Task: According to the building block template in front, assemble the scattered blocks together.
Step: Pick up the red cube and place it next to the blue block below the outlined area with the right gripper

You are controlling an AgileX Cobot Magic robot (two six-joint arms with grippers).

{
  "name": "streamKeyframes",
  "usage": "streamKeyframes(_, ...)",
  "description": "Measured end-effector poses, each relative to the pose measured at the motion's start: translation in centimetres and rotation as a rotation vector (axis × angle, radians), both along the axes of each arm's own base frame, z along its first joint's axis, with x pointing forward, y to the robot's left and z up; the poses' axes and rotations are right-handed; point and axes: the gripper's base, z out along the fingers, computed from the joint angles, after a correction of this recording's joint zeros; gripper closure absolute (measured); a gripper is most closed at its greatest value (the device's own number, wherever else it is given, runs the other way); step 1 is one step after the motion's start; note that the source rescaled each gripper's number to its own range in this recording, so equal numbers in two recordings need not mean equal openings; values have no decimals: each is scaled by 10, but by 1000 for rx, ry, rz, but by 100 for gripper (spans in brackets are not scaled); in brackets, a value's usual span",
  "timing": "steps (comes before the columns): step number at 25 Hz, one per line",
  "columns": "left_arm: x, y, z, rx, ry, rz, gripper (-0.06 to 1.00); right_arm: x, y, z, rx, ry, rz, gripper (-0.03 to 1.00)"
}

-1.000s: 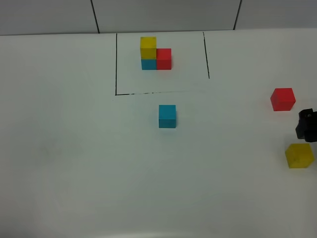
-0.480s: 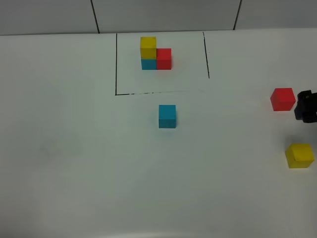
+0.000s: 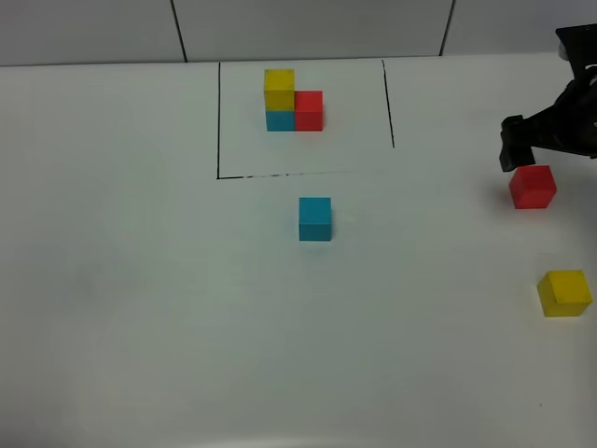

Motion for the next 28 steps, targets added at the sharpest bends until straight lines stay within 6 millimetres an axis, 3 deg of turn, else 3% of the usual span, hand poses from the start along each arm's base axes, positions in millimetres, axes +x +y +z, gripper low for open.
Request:
streamKeyframes(5,0,0,0,0,0,0,19,21,2,-26,3,75,-1,-3)
streamKeyframes(13,0,0,0,0,0,0,19,26,-2,-57,2,144,-9,-3)
streamKeyframes(16,0,0,0,0,0,0,19,27,-5,-62,1,154,-15,-3)
streamKeyframes(19,0,0,0,0,0,0,19,27,-9,-62,1,151,-23,5)
streamKeyframes(23,0,0,0,0,0,0,19,27,-13,-63,2,155,-33,33)
streamKeyframes(26,0,0,0,0,0,0,19,27,-14,-64,2,157,-35,66)
streamKeyframes(28,0,0,0,0,0,0,19,27,-14,-65,5,160,-37,95)
